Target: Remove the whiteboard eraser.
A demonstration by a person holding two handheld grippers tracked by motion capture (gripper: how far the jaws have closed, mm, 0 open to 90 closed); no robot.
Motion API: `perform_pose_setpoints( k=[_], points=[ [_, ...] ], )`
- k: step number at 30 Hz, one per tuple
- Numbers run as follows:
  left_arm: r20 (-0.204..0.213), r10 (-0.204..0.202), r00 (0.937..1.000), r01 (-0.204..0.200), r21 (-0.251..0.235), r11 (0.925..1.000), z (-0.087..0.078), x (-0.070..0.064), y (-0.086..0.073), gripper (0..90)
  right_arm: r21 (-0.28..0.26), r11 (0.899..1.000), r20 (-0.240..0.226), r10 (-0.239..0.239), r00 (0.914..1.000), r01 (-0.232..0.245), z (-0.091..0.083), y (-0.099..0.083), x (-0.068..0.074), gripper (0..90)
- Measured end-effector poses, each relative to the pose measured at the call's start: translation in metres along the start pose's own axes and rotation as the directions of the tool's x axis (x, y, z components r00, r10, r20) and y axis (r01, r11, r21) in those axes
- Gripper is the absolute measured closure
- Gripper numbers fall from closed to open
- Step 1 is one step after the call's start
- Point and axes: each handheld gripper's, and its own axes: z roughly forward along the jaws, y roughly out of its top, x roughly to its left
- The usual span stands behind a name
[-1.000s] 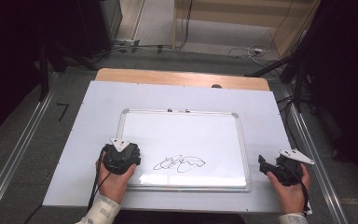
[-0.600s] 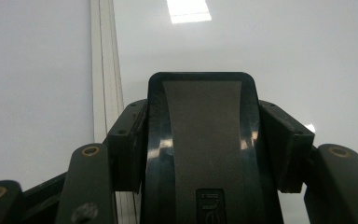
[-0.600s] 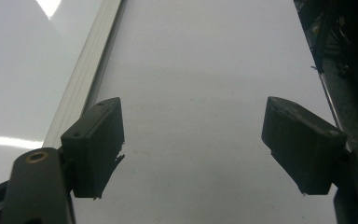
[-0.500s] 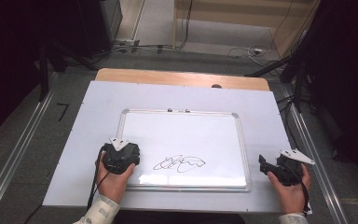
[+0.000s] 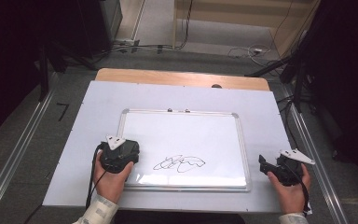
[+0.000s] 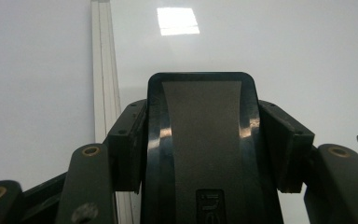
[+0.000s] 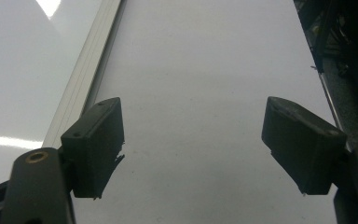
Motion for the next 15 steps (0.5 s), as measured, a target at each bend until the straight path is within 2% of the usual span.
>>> perform_pose_setpoints(
  k=[5,15],
  points=[
    [0.009,-0.006,0.9999,0.006,-0.014,0.9999,-0.0015,-0.0005,0.0017,40.9,-0.001,1.0,-0.001,-0.003,1.0,0.003,0.0012,0.0007,0.0003,19.5],
    [0.025,0.006,0.9997,-0.006,-0.006,1.0,0.0,-0.0041,0.0025,40.8,0.001,1.0,-0.005,0.001,1.0,-0.001,0.0013,0.0007,0.0004,19.5]
  ],
)
